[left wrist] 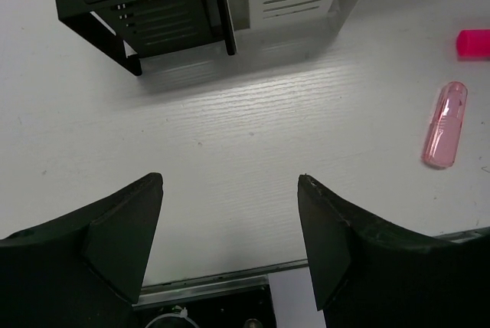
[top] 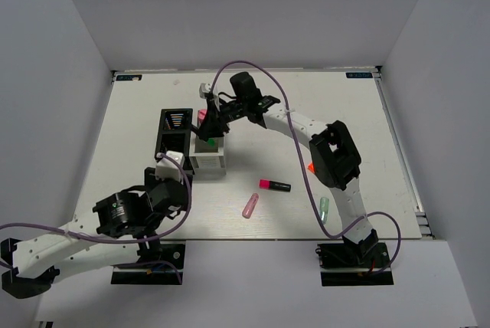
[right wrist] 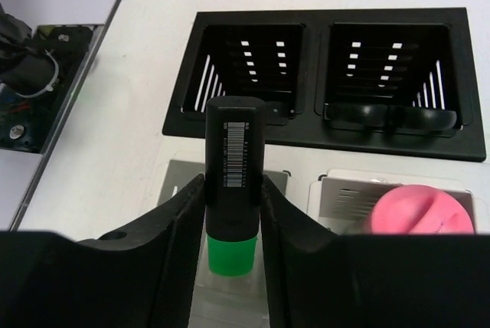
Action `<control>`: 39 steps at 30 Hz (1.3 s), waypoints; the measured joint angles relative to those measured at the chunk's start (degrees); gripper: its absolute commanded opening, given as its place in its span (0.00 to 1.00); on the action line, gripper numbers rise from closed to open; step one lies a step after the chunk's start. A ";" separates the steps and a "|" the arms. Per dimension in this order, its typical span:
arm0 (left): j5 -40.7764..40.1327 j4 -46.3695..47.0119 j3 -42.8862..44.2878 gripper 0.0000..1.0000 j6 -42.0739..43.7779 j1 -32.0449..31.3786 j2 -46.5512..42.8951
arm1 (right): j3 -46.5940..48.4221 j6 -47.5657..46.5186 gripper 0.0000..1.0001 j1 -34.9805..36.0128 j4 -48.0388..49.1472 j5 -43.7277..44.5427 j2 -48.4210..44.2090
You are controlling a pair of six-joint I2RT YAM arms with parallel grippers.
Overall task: Sort the stationery into containers
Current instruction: Place the pen in the storage box, then pick up the pen from the center of the board.
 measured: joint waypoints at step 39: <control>41.86 17.20 34.71 0.84 53.11 8.15 63.04 | -44.37 -0.20 0.24 -26.88 -43.80 26.16 -56.48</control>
